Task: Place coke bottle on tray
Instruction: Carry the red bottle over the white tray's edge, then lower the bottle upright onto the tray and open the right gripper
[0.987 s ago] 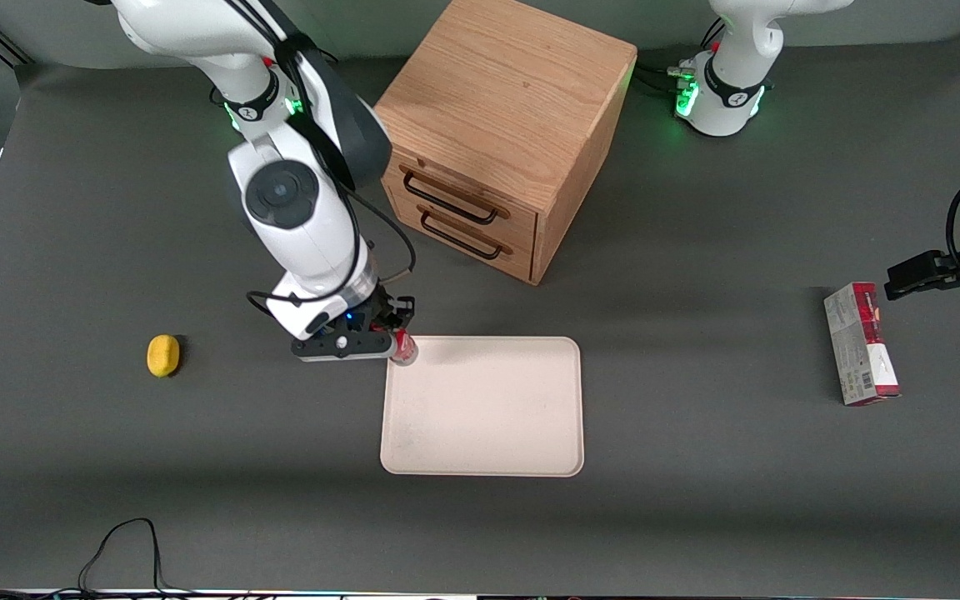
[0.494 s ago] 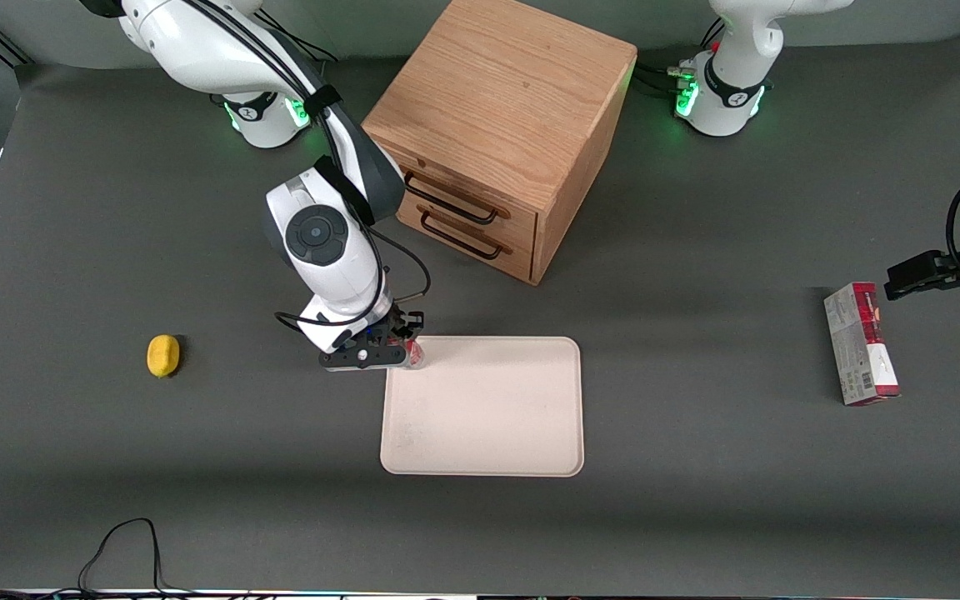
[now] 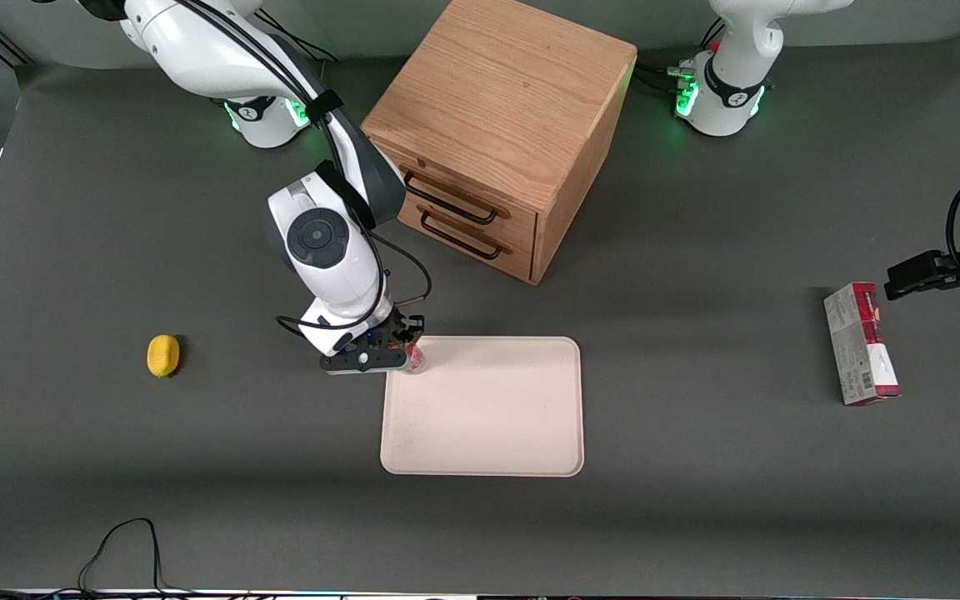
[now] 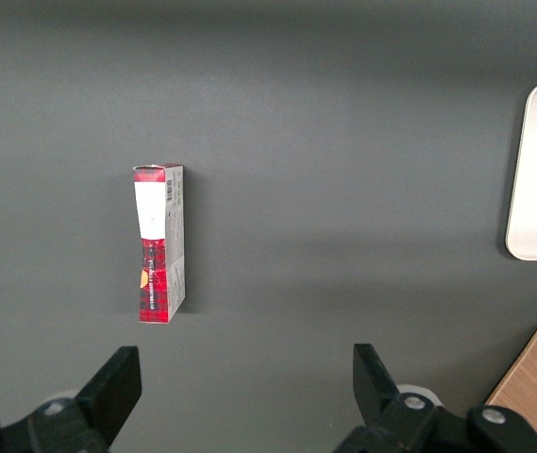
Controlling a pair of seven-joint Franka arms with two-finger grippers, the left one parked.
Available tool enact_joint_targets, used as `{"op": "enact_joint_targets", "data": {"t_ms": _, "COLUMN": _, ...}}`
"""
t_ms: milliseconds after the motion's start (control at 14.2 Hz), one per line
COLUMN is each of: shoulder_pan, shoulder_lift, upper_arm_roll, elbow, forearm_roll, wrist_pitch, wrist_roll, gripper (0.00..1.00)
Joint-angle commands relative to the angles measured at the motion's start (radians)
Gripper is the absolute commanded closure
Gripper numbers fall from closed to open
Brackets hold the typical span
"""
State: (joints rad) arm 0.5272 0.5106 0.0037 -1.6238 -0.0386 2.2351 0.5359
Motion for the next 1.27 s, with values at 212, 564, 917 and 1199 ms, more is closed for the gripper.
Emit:
{"op": "enact_joint_targets", "data": {"t_ms": 212, "shoulder_pan": -0.007, "shoulder_lift": 0.15, "upper_arm_roll": -0.027, "elbow": 0.258, "forearm_roll": -0.024, "wrist_pitch": -0.012, "wrist_roll": 0.007, "gripper": 0.69}}
{"op": "enact_joint_targets", "data": {"t_ms": 564, "shoulder_pan": -0.019, "shoulder_lift": 0.258, "upper_arm_roll": -0.042, "elbow": 0.426, "forearm_roll": -0.027, "wrist_pitch": -0.097, "wrist_roll": 0.0, "gripper": 0.69}}
{"op": "enact_joint_targets", "data": {"t_ms": 917, "shoulder_pan": -0.035, "shoulder_lift": 0.295, "upper_arm_roll": -0.042, "elbow": 0.481, "forearm_roll": -0.029, "wrist_pitch": -0.104, "wrist_roll": -0.019, "gripper": 0.69}}
{"op": "enact_joint_targets", "data": {"t_ms": 1199, "shoulder_pan": -0.035, "shoulder_lift": 0.295, "upper_arm_roll": -0.042, "elbow": 0.478, "forearm_roll": -0.027, "wrist_pitch": -0.106, "wrist_roll": -0.019, "gripper": 0.69}}
